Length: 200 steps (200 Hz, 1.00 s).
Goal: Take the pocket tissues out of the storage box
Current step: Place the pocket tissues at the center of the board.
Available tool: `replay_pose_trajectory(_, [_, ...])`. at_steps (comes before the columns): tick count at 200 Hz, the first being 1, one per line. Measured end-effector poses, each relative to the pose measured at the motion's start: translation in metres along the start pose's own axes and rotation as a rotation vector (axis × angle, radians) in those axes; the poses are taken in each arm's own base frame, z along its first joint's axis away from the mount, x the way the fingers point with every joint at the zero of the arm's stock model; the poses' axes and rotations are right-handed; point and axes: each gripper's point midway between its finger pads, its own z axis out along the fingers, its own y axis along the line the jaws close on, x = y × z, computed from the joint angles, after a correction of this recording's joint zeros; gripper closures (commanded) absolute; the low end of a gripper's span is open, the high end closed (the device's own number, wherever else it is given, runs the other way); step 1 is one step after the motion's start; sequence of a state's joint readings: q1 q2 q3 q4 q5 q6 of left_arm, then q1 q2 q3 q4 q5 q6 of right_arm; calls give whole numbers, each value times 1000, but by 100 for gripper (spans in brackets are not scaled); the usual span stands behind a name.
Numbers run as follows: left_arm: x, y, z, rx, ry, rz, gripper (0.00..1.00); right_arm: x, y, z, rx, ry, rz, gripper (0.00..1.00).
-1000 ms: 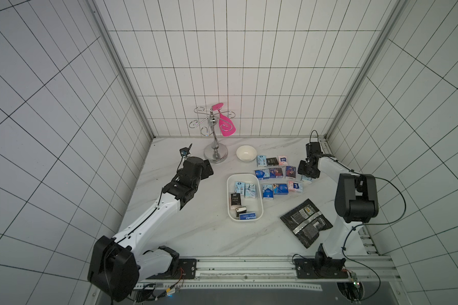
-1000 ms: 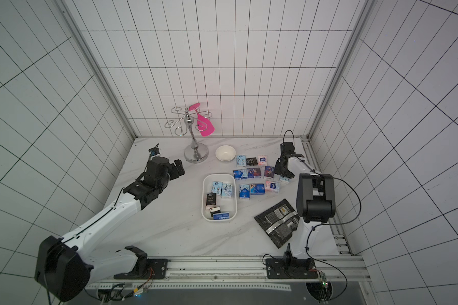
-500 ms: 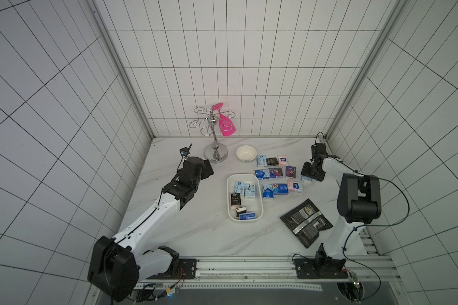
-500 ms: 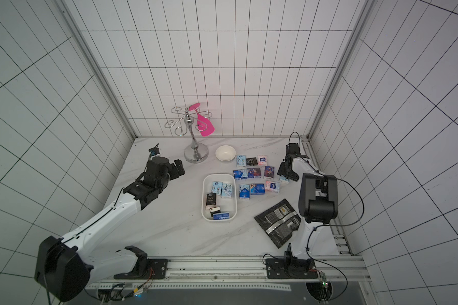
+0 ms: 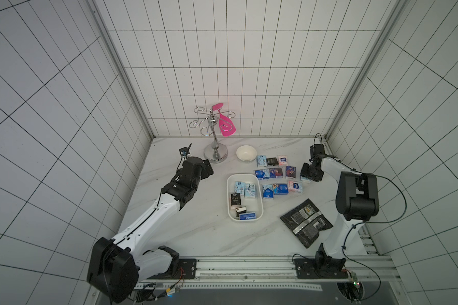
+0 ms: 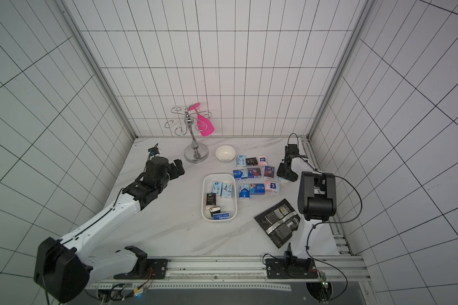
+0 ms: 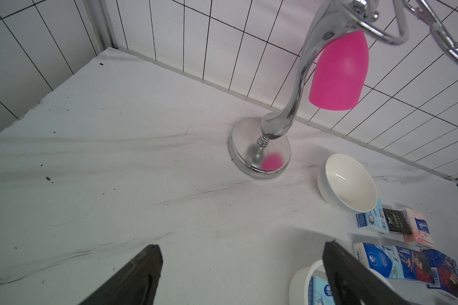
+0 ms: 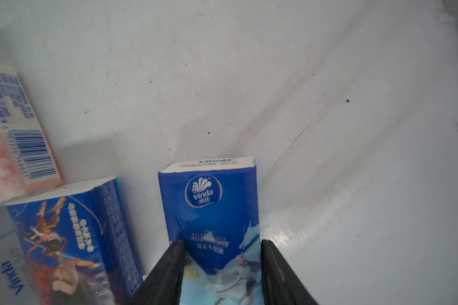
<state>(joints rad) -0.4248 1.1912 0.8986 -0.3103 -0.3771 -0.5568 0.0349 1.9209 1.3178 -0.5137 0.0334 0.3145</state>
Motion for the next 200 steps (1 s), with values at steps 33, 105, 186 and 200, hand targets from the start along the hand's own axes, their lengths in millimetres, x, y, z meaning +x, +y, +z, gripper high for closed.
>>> replay_pose_trajectory(33, [0, 0, 0, 0, -1, -1, 2, -4, 17, 0, -24, -4, -31, 51])
replay_pose_trajectory(105, [-4, 1, -4, 4, -19, -7, 1, -3, 21, 0, -14, 1, -53, 46])
replay_pose_trajectory(186, [-3, 1, -3, 3, -16, -8, 1, -14, 72, -92, -113, -158, -175, 43])
replay_pose_trajectory(200, [-1, 1, -2, 0, -11, -7, 2, 3, 114, -116, -199, -187, -270, 43])
